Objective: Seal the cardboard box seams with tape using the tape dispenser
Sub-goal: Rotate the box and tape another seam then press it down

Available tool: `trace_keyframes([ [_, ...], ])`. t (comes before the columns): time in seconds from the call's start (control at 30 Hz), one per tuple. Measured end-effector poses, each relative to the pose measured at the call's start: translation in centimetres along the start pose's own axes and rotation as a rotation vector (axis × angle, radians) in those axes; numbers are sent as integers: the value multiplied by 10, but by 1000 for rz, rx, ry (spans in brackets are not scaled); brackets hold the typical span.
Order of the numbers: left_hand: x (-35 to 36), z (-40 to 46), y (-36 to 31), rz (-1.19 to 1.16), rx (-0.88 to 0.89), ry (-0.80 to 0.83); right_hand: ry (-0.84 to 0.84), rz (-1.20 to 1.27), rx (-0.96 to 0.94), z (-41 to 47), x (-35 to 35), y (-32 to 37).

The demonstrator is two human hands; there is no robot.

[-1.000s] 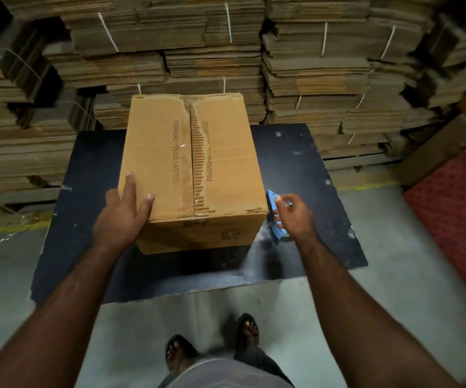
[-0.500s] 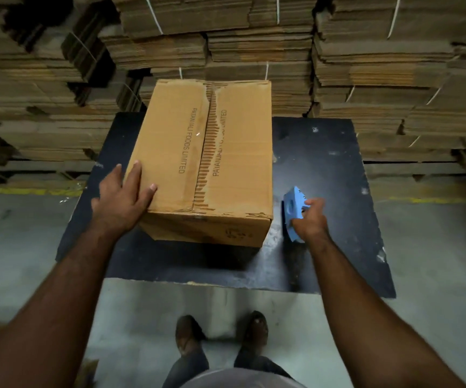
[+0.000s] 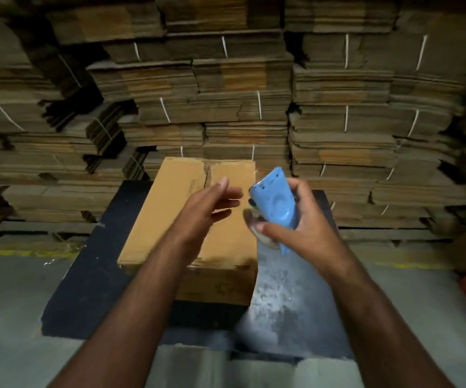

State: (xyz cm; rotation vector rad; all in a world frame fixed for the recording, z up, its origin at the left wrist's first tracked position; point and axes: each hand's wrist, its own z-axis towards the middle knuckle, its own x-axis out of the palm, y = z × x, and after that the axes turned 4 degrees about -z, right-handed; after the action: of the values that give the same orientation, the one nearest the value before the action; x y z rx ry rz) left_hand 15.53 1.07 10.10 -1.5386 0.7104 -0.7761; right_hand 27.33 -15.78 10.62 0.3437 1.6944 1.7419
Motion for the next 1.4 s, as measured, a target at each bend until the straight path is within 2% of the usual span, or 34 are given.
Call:
trace_keyframes([
  [0.1,-2,-6,-9,-32,-50,27,17,-223,20,1,27,1],
  [0.2,-16,-16,-5,-30,-118,-15,87,-445,25,4,46,-1],
  [0.47,-57,-42,16,-214,-246,-235,286,-691,-43,18,82,-6],
  [0.57,-66,-48,20,-271,-254,-281,316,-710,-77,22,91,-8],
  [0.83,-69,-42,28,-211,-259,-301,339,-725,-108,25,93,-12],
  [1.07,-53,-26,24,-100,-268,-302,308,-779,-112,29,69,-15],
  [1.27,-50,-13,27,-148,-254,-270,272,-809,-105,36,55,-16],
  [1.33,-55,-11,24,-93,-206,-311,272,-810,-120,39,55,-12],
  [1.4,-64,-10,19,66,-115,-366,268,-845,-161,42,56,-9],
])
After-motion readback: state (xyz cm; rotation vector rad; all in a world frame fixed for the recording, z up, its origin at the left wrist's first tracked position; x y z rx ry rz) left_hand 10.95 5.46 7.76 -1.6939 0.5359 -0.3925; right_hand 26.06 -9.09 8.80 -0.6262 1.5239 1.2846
